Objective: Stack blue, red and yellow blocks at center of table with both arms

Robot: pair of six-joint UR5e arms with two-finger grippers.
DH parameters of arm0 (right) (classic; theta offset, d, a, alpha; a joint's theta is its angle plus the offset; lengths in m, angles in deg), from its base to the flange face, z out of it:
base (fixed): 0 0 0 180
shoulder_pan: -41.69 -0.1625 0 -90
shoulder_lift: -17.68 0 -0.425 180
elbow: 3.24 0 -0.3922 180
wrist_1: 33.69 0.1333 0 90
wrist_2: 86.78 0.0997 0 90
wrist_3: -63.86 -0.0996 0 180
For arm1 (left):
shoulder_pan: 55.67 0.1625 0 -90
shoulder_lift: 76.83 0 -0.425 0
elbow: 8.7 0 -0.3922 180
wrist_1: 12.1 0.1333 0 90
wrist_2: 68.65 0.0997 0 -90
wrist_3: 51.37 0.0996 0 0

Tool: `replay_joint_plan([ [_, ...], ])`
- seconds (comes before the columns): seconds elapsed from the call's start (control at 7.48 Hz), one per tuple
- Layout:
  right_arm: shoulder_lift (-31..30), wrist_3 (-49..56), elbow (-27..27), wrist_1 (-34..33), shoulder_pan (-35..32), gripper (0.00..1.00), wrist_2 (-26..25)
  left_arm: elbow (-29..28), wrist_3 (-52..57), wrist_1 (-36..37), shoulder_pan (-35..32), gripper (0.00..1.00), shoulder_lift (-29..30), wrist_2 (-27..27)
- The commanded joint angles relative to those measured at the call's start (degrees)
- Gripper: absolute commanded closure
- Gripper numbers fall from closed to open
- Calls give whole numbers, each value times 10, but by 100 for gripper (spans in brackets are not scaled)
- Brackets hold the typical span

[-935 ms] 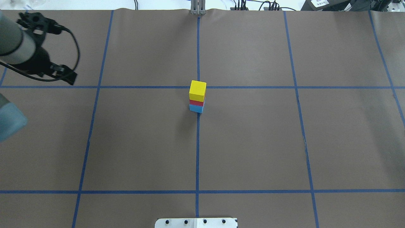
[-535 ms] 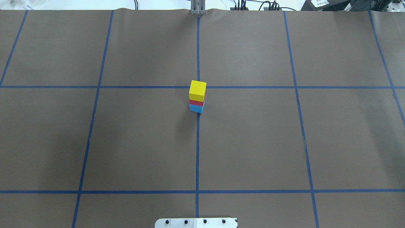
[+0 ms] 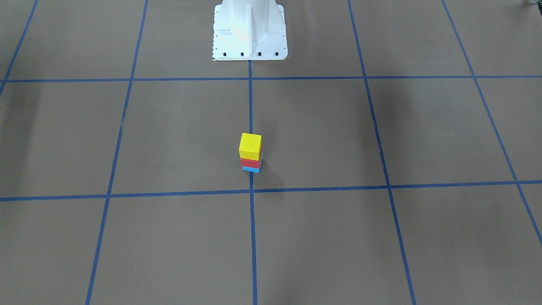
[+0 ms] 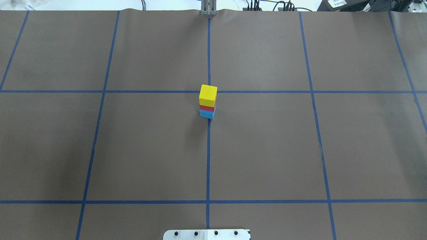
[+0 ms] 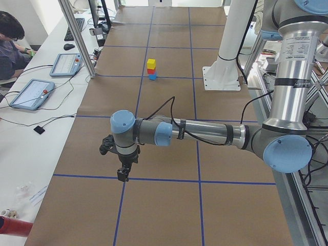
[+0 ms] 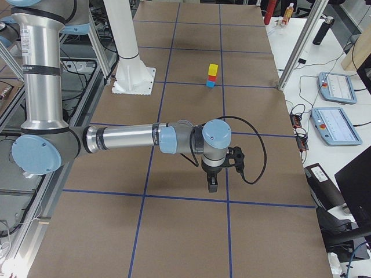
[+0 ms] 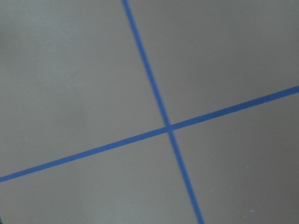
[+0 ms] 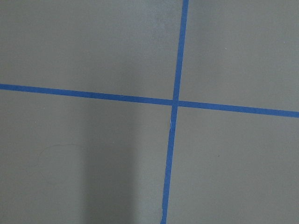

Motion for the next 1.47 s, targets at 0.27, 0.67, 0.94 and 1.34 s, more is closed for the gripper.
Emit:
replay_joint_plan([
  [0.27, -2, -1, 3, 0, 0, 0, 0, 12, -8, 5, -7, 0, -21, -41],
  [0.67, -2, -1, 3, -1, 0, 0, 0, 17, -8, 6, -7, 0, -20, -41],
  [0.94, -3, -1, 3, -1, 0, 0, 0, 16, -8, 6, -7, 0, -20, -41],
  [1.34, -4, -1, 2, -1, 0, 0, 1, 14, -8, 6, -7, 0, -19, -41],
])
